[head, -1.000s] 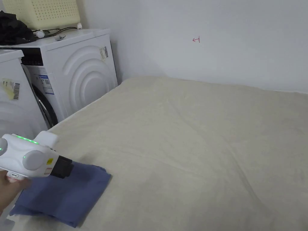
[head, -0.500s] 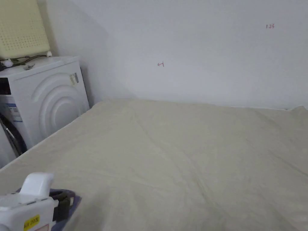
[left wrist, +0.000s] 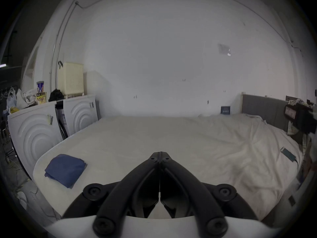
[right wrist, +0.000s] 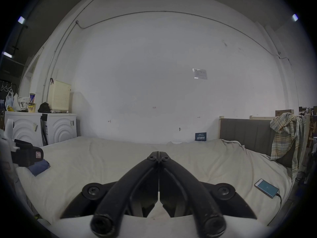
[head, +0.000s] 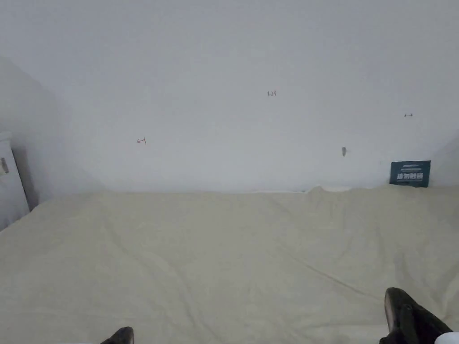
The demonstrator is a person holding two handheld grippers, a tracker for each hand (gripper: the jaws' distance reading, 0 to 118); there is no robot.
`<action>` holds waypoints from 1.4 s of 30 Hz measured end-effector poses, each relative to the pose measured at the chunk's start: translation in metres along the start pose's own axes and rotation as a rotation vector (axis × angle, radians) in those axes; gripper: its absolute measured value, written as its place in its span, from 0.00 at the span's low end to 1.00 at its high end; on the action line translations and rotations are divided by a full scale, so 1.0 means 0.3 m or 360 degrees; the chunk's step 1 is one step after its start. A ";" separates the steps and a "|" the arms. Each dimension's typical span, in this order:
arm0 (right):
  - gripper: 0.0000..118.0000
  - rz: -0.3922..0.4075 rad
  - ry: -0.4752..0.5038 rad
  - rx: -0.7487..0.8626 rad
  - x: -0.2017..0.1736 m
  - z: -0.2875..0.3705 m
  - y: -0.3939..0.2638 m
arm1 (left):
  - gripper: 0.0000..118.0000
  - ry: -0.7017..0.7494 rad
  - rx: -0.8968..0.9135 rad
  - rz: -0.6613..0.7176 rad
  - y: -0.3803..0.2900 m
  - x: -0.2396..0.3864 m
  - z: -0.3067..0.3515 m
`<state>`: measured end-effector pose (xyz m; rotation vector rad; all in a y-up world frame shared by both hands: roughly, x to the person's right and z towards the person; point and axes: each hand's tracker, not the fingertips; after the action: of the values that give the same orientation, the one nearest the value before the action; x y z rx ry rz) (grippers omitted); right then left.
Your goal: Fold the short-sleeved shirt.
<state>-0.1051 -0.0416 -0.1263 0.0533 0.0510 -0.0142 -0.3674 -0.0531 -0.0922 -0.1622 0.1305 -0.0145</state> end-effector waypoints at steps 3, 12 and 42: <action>0.00 -0.0003 -0.0013 0.0017 0.087 0.049 0.035 | 0.00 -0.0015 0.0095 0.0003 0.024 0.128 0.046; 0.00 -0.0028 -0.0003 0.0019 0.158 0.088 0.003 | 0.00 -0.0087 0.0305 -0.0008 0.079 0.330 0.123; 0.82 -0.0095 0.0139 -0.0221 0.215 0.086 0.078 | 1.00 0.0066 0.0264 0.0005 0.094 0.305 0.127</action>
<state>-0.0392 -0.0204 -0.1026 -0.0865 0.1410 -0.0679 -0.2715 -0.0214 -0.0714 0.0043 0.1700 -0.0257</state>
